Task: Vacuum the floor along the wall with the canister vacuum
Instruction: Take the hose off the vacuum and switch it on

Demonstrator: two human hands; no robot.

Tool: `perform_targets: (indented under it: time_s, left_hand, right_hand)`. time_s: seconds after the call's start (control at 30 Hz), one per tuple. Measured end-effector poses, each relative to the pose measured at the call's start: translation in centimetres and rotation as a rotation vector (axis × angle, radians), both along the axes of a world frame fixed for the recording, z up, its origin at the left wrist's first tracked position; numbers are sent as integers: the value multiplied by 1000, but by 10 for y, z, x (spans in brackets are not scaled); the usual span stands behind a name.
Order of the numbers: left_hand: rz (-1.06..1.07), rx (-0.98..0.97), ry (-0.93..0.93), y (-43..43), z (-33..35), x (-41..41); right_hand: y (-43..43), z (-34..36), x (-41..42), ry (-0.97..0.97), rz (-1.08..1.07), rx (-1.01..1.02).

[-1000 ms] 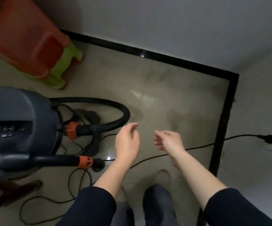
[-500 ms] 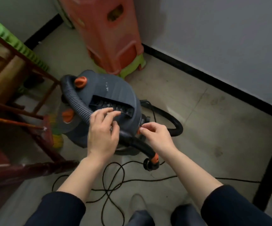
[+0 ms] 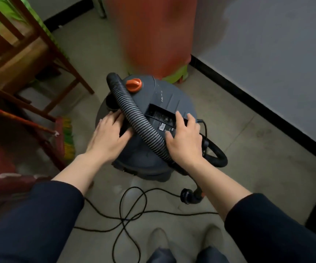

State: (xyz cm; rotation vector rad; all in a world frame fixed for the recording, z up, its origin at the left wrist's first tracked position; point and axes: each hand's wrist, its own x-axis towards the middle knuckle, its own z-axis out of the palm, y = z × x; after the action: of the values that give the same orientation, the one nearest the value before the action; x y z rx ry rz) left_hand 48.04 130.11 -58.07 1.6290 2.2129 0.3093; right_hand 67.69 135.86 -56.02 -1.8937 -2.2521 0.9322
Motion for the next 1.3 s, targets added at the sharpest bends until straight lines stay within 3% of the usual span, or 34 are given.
perform_targets:
  time_s: [0.23, 0.67, 1.17, 1.3]
  left_hand:
    - [71, 42, -41, -16, -6, 8]
    - [363, 60, 63, -97, -16, 42]
    - [698, -46, 63, -209, -5, 67]
    - [698, -60, 31, -229, 0, 68]
  right_hand:
    - [25, -13, 6, -17, 93, 26]
    - [23, -12, -11, -15, 439, 1]
    - [-50, -12, -62, -21, 789, 13]
    - [-70, -13, -54, -23, 823, 33]
